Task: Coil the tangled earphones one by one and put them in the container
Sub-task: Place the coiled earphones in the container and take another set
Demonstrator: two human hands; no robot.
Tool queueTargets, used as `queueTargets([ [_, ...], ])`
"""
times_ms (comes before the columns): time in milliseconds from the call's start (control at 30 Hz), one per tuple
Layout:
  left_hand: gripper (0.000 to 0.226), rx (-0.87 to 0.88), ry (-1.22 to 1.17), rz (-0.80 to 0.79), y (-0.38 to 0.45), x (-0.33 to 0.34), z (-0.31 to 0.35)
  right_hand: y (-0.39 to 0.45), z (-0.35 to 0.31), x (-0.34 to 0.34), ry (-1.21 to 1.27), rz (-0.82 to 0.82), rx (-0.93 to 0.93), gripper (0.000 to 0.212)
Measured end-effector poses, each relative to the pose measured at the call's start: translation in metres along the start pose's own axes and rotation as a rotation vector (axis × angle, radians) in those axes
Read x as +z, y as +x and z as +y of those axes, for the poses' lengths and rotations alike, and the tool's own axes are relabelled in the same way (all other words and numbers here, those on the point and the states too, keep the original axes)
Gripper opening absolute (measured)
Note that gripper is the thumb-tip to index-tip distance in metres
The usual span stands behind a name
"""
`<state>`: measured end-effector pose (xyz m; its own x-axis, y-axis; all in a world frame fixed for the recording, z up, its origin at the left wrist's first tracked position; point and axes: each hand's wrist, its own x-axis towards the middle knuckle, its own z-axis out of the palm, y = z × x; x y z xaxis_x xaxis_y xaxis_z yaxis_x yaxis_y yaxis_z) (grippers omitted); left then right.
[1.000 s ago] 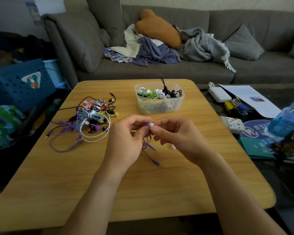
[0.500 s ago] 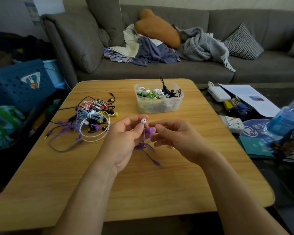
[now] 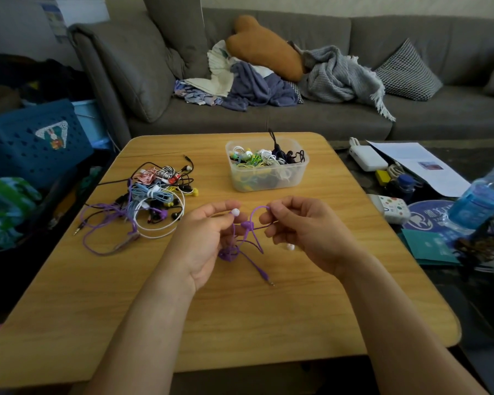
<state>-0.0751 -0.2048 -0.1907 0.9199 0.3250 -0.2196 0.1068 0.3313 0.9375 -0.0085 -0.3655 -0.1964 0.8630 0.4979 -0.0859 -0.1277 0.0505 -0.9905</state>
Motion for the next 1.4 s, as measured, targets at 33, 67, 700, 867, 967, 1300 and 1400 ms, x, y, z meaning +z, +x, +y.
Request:
queueTargets([
  [33, 0.02, 0.0, -0.012, -0.007, 0.0, 0.0, 0.0, 0.0, 0.0, 0.0, 0.041, 0.002, 0.004, 0.012],
  [67, 0.02, -0.005, -0.033, -0.02, 0.0, 0.0, 0.0, 0.0, 0.0, 0.0, 0.066, 0.001, 0.009, 0.011],
  [700, 0.018, 0.089, -0.042, 0.081, -0.002, 0.0, -0.002, -0.004, 0.0, -0.002, -0.282, 0.017, -0.118, 0.018],
  [867, 0.014, 0.126, 0.032, 0.074, -0.004, -0.001, -0.002, -0.004, 0.001, 0.002, -0.338, -0.048, -0.132, 0.017],
  [967, 0.011, 0.122, 0.082, 0.05, -0.003, 0.0, -0.003, -0.003, 0.002, 0.007, -0.228, -0.029, -0.116, 0.018],
  [1300, 0.018, -0.024, -0.04, -0.067, 0.0, -0.002, 0.001, -0.005, 0.003, 0.009, -0.238, -0.028, -0.17, 0.016],
  [1400, 0.02, -0.076, -0.1, -0.093, 0.0, 0.0, 0.002, -0.005, 0.003, 0.008, -0.26, 0.002, -0.194, 0.016],
])
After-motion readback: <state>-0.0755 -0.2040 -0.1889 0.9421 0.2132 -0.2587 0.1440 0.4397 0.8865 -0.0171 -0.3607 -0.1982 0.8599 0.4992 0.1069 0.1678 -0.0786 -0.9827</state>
